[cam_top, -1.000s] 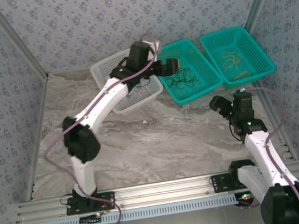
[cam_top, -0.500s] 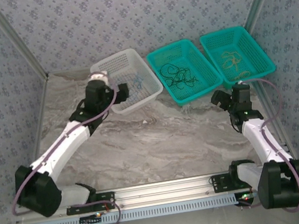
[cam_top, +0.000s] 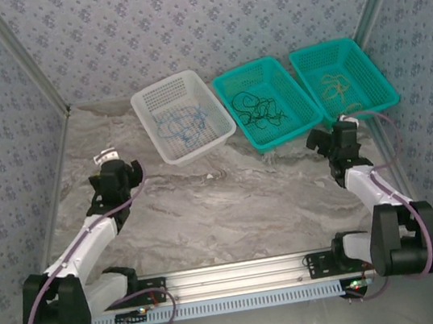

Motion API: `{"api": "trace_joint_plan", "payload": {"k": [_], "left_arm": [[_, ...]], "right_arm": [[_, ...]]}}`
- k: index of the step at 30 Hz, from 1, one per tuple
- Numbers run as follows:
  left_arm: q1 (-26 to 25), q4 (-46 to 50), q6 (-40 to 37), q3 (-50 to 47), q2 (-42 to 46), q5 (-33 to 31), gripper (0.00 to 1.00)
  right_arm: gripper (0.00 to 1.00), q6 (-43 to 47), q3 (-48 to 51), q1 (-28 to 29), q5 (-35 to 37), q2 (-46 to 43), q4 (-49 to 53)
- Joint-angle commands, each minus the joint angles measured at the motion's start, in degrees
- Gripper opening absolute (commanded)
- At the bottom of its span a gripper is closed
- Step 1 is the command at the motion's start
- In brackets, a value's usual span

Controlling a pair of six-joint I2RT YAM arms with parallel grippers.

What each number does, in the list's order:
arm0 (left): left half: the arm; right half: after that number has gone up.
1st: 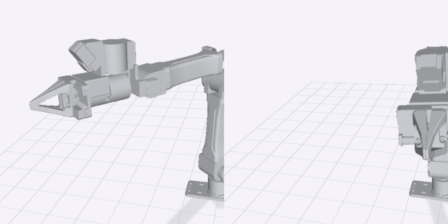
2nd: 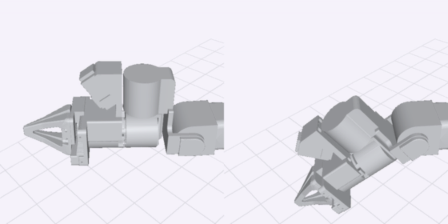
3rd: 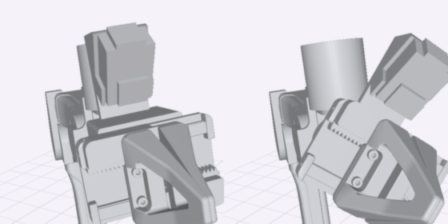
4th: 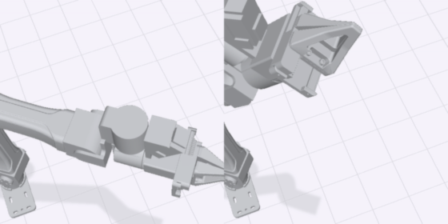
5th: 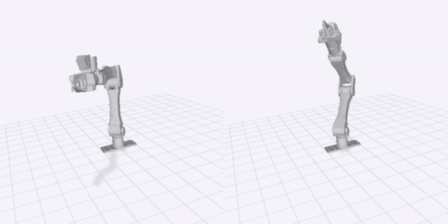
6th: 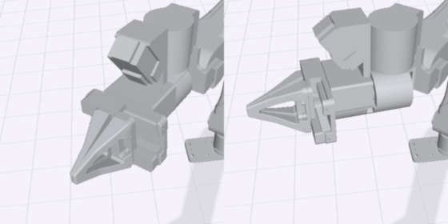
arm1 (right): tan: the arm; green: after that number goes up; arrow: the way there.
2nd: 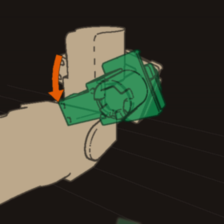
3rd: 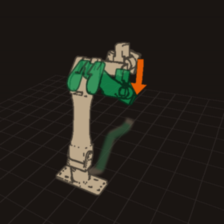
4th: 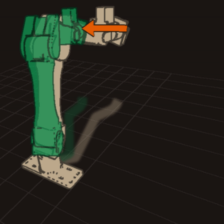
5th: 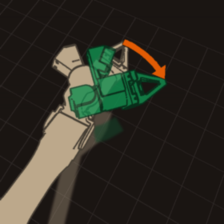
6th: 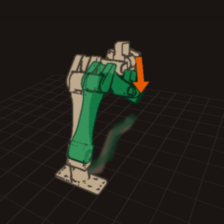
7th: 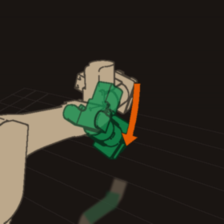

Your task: Untangle the cables

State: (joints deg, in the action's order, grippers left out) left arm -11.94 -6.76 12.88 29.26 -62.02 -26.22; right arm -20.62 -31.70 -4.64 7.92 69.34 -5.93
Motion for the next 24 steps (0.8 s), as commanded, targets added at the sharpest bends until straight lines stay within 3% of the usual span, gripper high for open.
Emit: {"api": "trace_joint_plan", "payload": {"k": [1, 3, 8, 16, 20, 22, 24], "left_arm": [[5.2, -12.0, -2.1, -5.2, 0.4, -2.5, 1.00], [8.7, -19.7, -3.0, -9.8, -0.9, 0.4, 1.00], [14.8, -20.8, -1.4, -9.6, -5.4, 9.3, 1.00], [15.0, -31.2, -6.1, -5.4, -17.1, 17.4, 1.00], [15.4, -42.5, -8.7, -8.5, -23.0, 25.4, 1.00], [15.5, -50.7, -8.9, -11.3, -25.9, 26.3, 0.99], [15.6, -47.8, -9.3, -10.9, -24.6, 27.1, 1.00]], "right_arm": [[1.00, 3.7, 0.2, -0.7, -0.2, 1.6, -5.4], [1.00, 5.0, 0.4, -0.7, -0.3, 2.1, -7.0], [1.00, 7.5, 0.4, -0.7, 0.2, 4.2, -7.8], [1.00, 9.9, 1.8, -0.6, 0.5, 9.5, -13.2], [1.00, 10.8, 2.2, -0.3, 0.9, 10.4, -16.1], [1.00, 11.0, 2.9, -0.2, 1.7, 10.3, -18.3], [1.00, 11.8, 4.3, 0.0, 1.7, 9.8, -21.6]]}}
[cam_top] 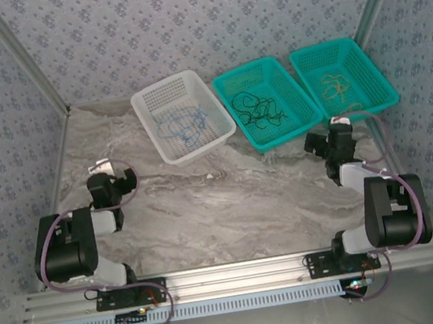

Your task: Untangle the cables

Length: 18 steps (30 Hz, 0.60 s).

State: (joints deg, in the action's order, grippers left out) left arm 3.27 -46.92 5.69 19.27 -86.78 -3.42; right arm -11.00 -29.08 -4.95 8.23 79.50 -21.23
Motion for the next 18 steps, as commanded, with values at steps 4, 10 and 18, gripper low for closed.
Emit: {"api": "trace_joint_plan", "payload": {"k": [4, 10, 18], "left_arm": [[0.2, -8.2, -1.0, -0.7, -0.5, 1.1, 1.00], [-2.6, -4.6, -4.2, 1.6, -0.6, -0.5, 0.99], [-4.1, -2.7, -2.5, 2.8, -1.0, -8.6, 1.00]], "right_arm": [[1.00, 8.4, 7.4, 3.8, 3.4, -2.3, -17.9], [1.00, 13.2, 12.9, 5.9, 0.2, 2.4, -32.5], [1.00, 11.2, 7.3, 4.1, -1.7, 7.8, -26.5]]}}
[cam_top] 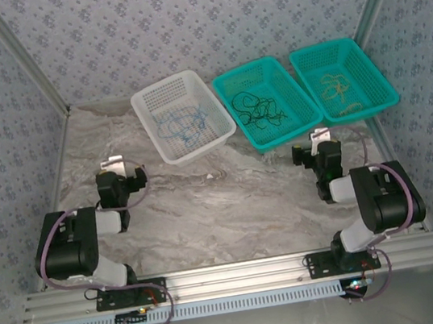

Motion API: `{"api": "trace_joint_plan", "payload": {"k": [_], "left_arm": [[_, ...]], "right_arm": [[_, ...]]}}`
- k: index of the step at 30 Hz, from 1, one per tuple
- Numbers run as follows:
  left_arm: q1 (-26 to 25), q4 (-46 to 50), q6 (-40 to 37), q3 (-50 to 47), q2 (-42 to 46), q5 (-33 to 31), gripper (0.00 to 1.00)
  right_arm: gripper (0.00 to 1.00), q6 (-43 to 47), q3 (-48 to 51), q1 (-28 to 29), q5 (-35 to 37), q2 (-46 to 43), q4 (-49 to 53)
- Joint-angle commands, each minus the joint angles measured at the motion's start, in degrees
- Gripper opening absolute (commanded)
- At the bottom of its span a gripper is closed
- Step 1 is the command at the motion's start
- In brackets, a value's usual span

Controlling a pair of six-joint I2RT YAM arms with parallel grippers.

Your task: Untangle the cables

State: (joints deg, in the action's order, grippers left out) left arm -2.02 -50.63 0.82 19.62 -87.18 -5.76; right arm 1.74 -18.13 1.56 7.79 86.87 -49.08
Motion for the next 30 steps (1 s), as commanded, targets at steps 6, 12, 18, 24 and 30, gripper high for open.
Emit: {"api": "trace_joint_plan", "payload": {"k": [6, 12, 18, 24, 30], "left_arm": [[1.0, 1.8, 3.9, 2.6, -0.4, -11.0, 0.99], [0.5, 1.8, 3.7, 2.8, -0.6, -12.2, 0.99], [3.1, 3.9, 1.4, 3.9, -0.7, 1.9, 0.99], [2.9, 3.8, 1.7, 3.9, -0.6, 0.6, 1.00], [2.3, 2.8, 2.6, 3.2, -0.6, -3.5, 0.99]], "right_arm": [[1.00, -1.6, -3.6, -2.4, -0.3, 0.4, 1.0], [1.00, -1.5, -3.5, -2.3, 0.0, 0.3, 0.9], [1.00, -1.4, -3.3, -2.2, 0.0, 0.3, 0.8], [1.00, -1.4, -3.5, -2.2, -0.1, 0.4, 1.0], [1.00, -0.9, -3.9, -2.9, -3.2, 0.3, 2.0]]}}
